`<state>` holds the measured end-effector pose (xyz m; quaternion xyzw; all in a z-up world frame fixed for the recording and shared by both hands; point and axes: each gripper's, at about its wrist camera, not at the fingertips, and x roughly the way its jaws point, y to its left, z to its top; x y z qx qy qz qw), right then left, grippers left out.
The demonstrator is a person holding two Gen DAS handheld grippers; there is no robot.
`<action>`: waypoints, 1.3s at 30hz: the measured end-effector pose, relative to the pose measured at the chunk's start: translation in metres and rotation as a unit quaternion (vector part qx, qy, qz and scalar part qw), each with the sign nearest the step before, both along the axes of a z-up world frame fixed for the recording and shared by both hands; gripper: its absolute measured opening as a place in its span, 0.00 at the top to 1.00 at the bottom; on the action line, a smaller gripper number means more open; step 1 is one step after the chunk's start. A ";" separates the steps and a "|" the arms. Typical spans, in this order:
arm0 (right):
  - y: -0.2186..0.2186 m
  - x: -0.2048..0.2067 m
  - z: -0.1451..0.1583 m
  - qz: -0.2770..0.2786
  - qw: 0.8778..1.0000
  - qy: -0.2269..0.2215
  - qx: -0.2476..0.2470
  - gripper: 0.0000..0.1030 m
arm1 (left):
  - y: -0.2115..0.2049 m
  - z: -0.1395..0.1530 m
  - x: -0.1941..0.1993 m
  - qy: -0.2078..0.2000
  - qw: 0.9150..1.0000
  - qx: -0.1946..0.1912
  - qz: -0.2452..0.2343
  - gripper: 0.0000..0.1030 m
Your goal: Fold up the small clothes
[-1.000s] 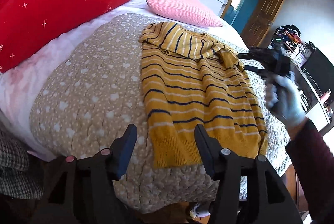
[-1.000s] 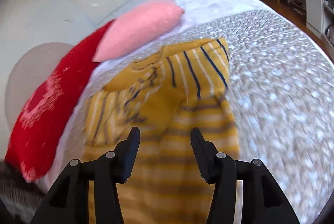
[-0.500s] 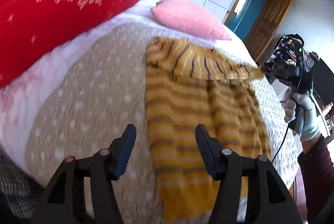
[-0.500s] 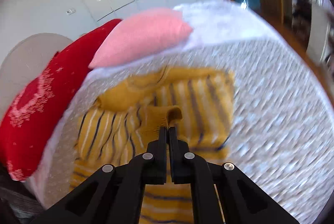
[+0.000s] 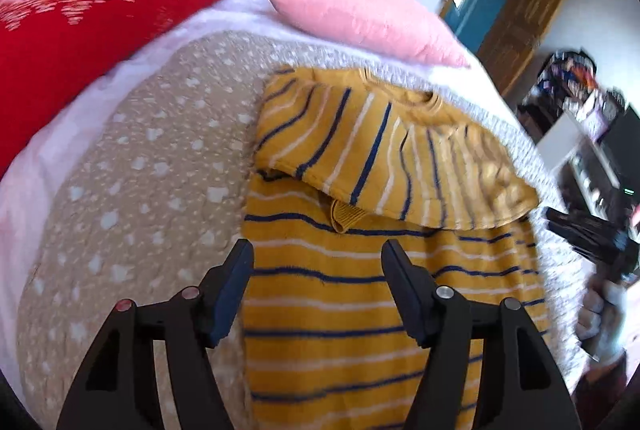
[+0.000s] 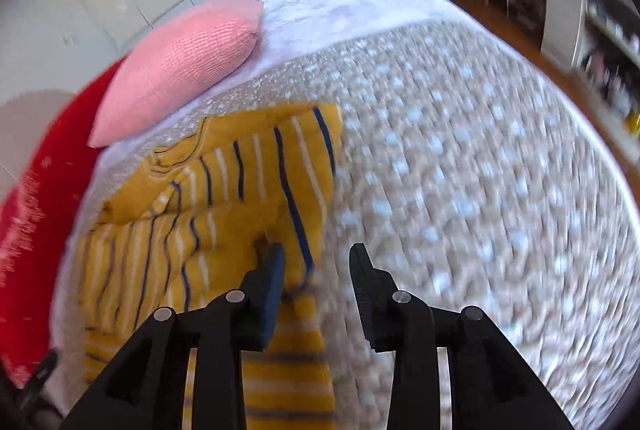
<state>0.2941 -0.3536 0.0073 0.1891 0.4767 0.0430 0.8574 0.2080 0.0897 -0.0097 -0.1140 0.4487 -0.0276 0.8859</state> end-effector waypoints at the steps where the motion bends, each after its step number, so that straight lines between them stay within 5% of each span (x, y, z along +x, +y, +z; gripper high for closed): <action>1: -0.003 -0.008 -0.001 -0.003 1.000 0.002 0.011 0.65 | -0.003 -0.005 0.009 0.007 1.000 0.012 -0.007 0.37; 4: -0.013 -0.034 -0.005 -0.007 0.999 0.006 0.034 0.64 | -0.016 -0.018 0.028 0.016 0.999 0.028 -0.039 0.39; 6: -0.017 -0.047 -0.010 -0.009 0.999 0.006 0.032 0.64 | -0.027 -0.024 0.041 0.024 0.998 0.046 -0.044 0.53; 8: -0.019 -0.058 -0.013 -0.008 1.000 0.002 0.028 0.64 | -0.032 -0.025 0.053 0.029 0.997 0.054 -0.042 0.95; 13: -0.015 -0.069 -0.022 -0.002 1.000 0.002 0.024 0.64 | 0.003 -0.016 0.075 0.043 0.998 0.004 0.051 0.97; 23: -0.013 -0.078 -0.030 0.006 1.000 -0.007 0.019 0.64 | 0.042 -0.015 0.076 0.054 0.989 -0.023 0.138 0.97; 27: -0.012 -0.090 -0.028 0.002 1.000 -0.009 0.023 0.64 | 0.063 -0.015 0.061 0.073 0.985 -0.070 0.141 0.94; 32: -0.009 -0.118 -0.020 0.011 1.000 -0.010 0.026 0.61 | 0.059 0.007 0.005 0.049 0.993 -0.042 0.104 0.52; 36: -0.011 -0.152 -0.017 0.022 0.997 -0.010 0.069 0.47 | 0.050 0.005 -0.052 0.052 0.994 -0.075 0.064 0.42; 39: -0.014 -0.177 -0.022 0.033 0.992 -0.005 0.119 0.46 | 0.039 -0.007 -0.085 0.062 0.991 -0.117 0.037 0.42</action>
